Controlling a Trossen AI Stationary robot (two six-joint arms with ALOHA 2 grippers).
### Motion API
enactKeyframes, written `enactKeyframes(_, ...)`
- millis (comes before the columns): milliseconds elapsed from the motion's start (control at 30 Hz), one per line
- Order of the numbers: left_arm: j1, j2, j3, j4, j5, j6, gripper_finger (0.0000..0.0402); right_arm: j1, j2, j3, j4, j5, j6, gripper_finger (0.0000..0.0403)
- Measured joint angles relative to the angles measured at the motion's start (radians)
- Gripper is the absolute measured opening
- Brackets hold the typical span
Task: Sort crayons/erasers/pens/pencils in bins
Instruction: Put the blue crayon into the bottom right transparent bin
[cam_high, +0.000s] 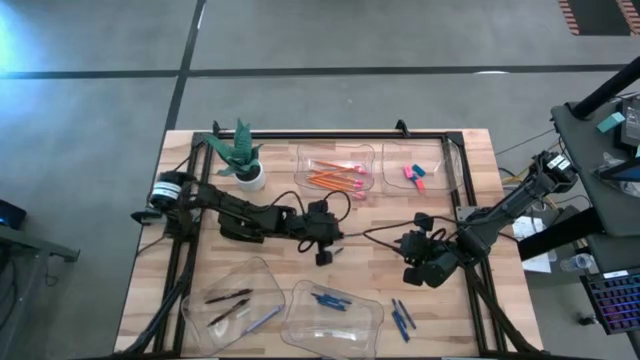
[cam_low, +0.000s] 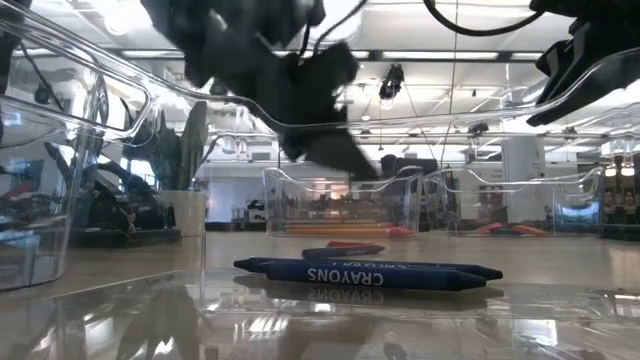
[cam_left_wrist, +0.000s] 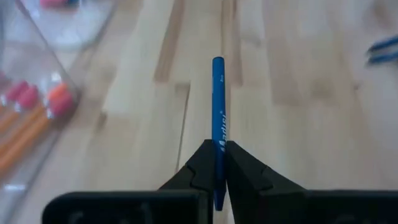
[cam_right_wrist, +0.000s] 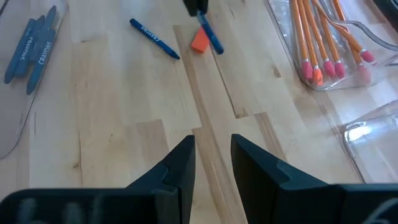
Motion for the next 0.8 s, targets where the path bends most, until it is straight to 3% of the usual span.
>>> enactKeyframes(200,-0.058,-0.055,0.033,0.012,0.032,-0.001,0.0007,0.000,0.000,0.000,-0.001,0.000,-0.005,0.0095)
enactKeyframes(567,-0.315,-0.057,0.118,0.009,0.048,-0.031,0.0007,0.000,0.000,-0.001,-0.001,0.026,-0.015,0.0096)
enactKeyframes(800,-0.390,-0.044,0.110,0.007,0.057,-0.215,0.0007,0.000,0.000,-0.001,0.006,0.029,-0.015,0.0096)
